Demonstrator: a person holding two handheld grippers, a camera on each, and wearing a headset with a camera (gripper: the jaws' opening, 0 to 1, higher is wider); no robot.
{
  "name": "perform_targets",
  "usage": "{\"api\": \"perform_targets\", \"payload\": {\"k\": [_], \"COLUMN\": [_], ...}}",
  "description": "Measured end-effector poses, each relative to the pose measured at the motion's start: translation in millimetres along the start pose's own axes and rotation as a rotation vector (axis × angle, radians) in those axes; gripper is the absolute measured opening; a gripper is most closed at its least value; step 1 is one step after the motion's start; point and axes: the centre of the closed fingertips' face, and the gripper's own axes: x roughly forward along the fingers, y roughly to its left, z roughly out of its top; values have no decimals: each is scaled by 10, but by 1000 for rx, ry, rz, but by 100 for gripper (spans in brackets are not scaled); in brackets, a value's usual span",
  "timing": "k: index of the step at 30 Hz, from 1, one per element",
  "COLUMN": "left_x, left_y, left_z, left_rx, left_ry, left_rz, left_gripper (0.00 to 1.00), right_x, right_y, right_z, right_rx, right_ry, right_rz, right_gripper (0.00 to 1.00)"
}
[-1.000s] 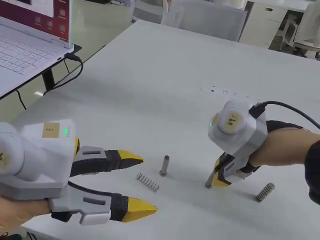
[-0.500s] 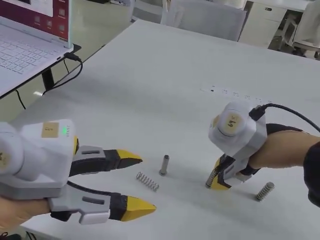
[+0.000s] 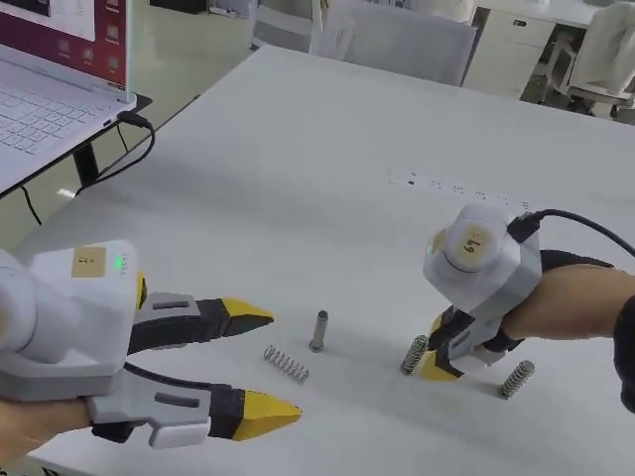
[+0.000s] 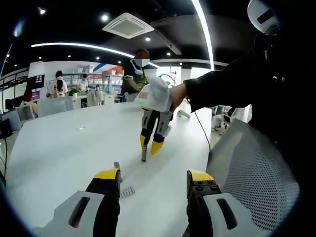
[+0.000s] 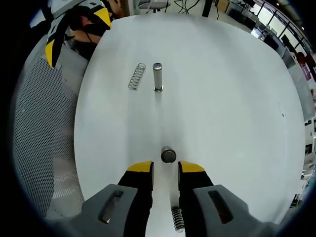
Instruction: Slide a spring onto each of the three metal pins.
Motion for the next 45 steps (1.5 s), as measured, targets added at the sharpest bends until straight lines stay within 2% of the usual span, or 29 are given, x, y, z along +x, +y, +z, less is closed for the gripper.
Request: {"api": "perform_targets", "payload": {"k": [12,18,22,35,42,45], "left_x": [-39,-50,-57,-95,-127,-142], "left_y": [11,8,5,-5,-10,-12], "left_z": [0,-5,1,11,16,19], "left_rx": [2,4,6,15,20,20], "left_ry": [1,3,1,-6,-8,-11], "left_rz": [3,2,1,6,13,17], "left_gripper": [49,49,49,49,49,49], "right_x": [-76,-126,-140,-183,-181,-174], "right_y": [126,267,332,597,634,643], "right_z": [-97,-71,-65,209,365,484], "right_rx": [48,77,76,42,24,15], "right_ry": [-13,-49,-51,-86,-100,-121], "right_rz": [-8,5,0,17,10,9], "right_gripper": [18,18,18,18,17,17]}}
